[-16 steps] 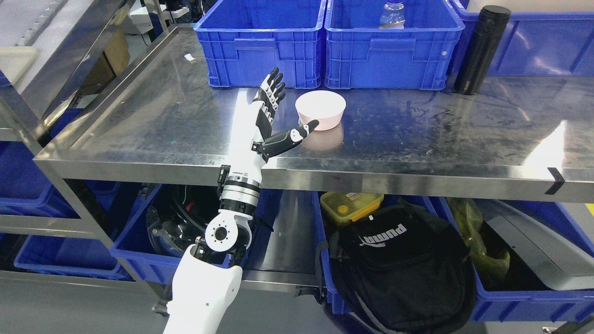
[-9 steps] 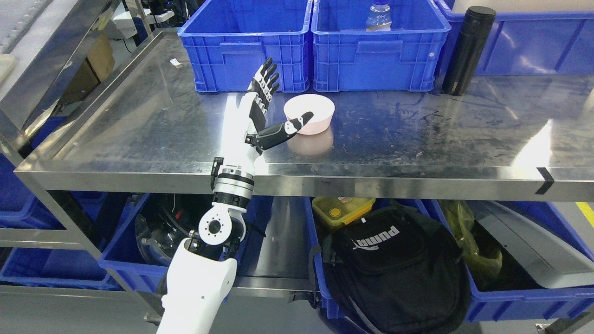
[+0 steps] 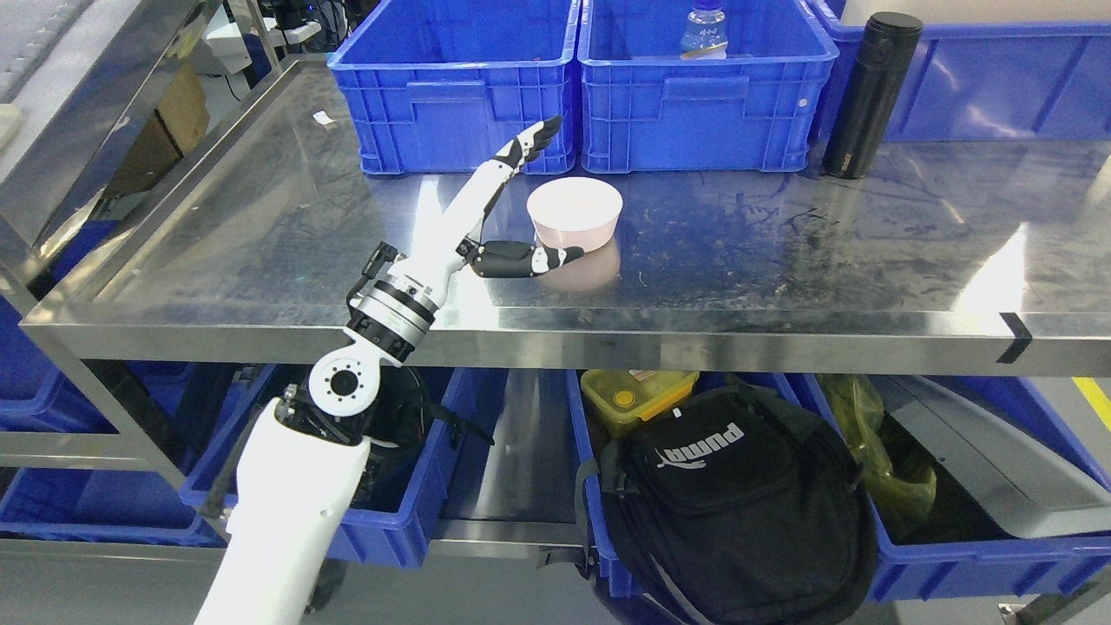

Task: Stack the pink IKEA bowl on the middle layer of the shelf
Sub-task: 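Swing the left hand down and toward the pink bowl on the table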

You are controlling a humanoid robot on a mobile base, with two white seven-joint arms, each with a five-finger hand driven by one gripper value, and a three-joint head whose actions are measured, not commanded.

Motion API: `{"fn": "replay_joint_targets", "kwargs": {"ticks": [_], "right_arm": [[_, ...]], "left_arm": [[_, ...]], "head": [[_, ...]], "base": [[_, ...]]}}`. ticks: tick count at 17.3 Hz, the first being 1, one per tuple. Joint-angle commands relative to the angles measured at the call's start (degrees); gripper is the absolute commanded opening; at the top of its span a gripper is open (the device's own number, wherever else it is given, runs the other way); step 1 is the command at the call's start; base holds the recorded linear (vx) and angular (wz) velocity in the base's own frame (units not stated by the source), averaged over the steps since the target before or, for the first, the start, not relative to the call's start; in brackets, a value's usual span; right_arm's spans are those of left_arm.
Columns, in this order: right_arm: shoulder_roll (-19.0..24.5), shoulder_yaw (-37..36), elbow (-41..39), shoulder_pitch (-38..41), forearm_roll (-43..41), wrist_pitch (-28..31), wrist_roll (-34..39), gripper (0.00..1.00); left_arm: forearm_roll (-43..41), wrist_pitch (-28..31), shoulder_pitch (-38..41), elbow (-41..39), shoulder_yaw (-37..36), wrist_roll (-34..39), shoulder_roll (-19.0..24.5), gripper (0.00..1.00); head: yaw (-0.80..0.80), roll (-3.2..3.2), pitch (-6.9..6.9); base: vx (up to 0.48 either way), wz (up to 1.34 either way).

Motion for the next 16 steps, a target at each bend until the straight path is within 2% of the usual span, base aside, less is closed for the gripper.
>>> {"fn": "replay_joint_targets", "kwargs": {"ticks": [1, 3, 6, 8, 10, 12, 16], "right_arm": [[-1.0, 0.0, -1.0, 1.2, 0.0, 0.0, 0.0, 1.0], [-1.0, 0.0, -1.0, 1.2, 0.0, 0.0, 0.0, 1.0], [-1.0, 0.0, -1.0, 1.2, 0.0, 0.0, 0.0, 1.0], [-1.0, 0.0, -1.0, 1.2, 0.0, 0.0, 0.0, 1.0], [-1.0, 0.0, -1.0, 1.2, 0.0, 0.0, 0.0, 1.0], [-1.0, 0.0, -1.0, 1.2, 0.0, 0.0, 0.0, 1.0], [-1.0, 0.0, -1.0, 1.2, 0.0, 0.0, 0.0, 1.0]], "left_arm": [[-22.3, -0.3, -6.6, 0.2, 0.8, -8.3, 12.2, 1.0], [-24.3, -1.0, -6.8, 0.6, 0.7, -8.4, 10.6, 1.0], [-24.8, -2.3, -6.5, 3.6, 0.0, -10.8, 4.1, 1.0], [-26.9, -2.1, -7.4, 3.9, -1.7, -15.7, 3.7, 0.97], [-33.6, -2.4, -10.0, 4.1, -2.2, -18.5, 3.9, 0.96], [-35.6, -2.6, -13.0, 5.9, -2.4, -21.9, 3.5, 0.79], [-39.9, -2.6, -20.7, 14.0, -6.3, -23.5, -0.8, 0.71]], "head": [[0.0, 0.0, 0.0], [0.0, 0.0, 0.0], [0.0, 0.0, 0.0], [0.0, 0.0, 0.0], [0.0, 0.0, 0.0], [0.0, 0.0, 0.0], [0.0, 0.0, 0.0]], "base": [[0.0, 0.0], [0.0, 0.0], [0.0, 0.0], [0.0, 0.0], [0.0, 0.0], [0.0, 0.0], [0.0, 0.0]]}}
